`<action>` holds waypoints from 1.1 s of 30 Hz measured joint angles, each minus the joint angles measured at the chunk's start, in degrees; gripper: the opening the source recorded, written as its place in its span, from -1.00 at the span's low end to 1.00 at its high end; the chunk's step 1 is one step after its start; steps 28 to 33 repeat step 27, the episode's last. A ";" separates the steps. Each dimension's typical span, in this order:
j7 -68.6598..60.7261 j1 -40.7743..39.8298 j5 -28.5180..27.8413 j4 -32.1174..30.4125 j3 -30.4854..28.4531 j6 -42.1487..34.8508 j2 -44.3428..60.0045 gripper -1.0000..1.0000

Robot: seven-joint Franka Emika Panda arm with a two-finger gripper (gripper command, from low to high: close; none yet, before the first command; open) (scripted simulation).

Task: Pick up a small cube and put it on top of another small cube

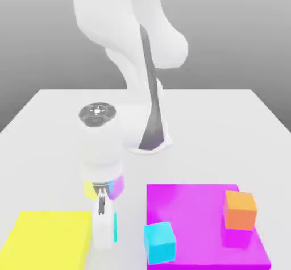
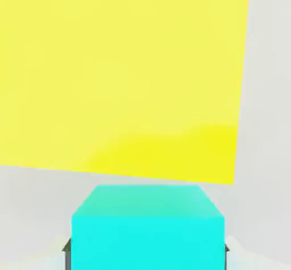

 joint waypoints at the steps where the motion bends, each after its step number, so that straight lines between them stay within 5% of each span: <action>1: -0.19 -0.37 0.27 -0.10 0.43 -0.41 -0.54 -1.00; 10: -6.41 -4.39 7.51 -1.80 6.72 -11.07 -12.90 -1.00; 19: -21.72 3.30 10.83 16.23 14.02 -33.54 -17.34 -1.00; 23: -21.42 4.06 8.32 17.04 13.56 -29.52 -12.15 -1.00; 24: -20.93 4.31 7.55 16.80 13.28 -27.97 -10.76 1.00; 33: -20.93 4.31 7.55 16.80 13.28 -27.97 -10.76 1.00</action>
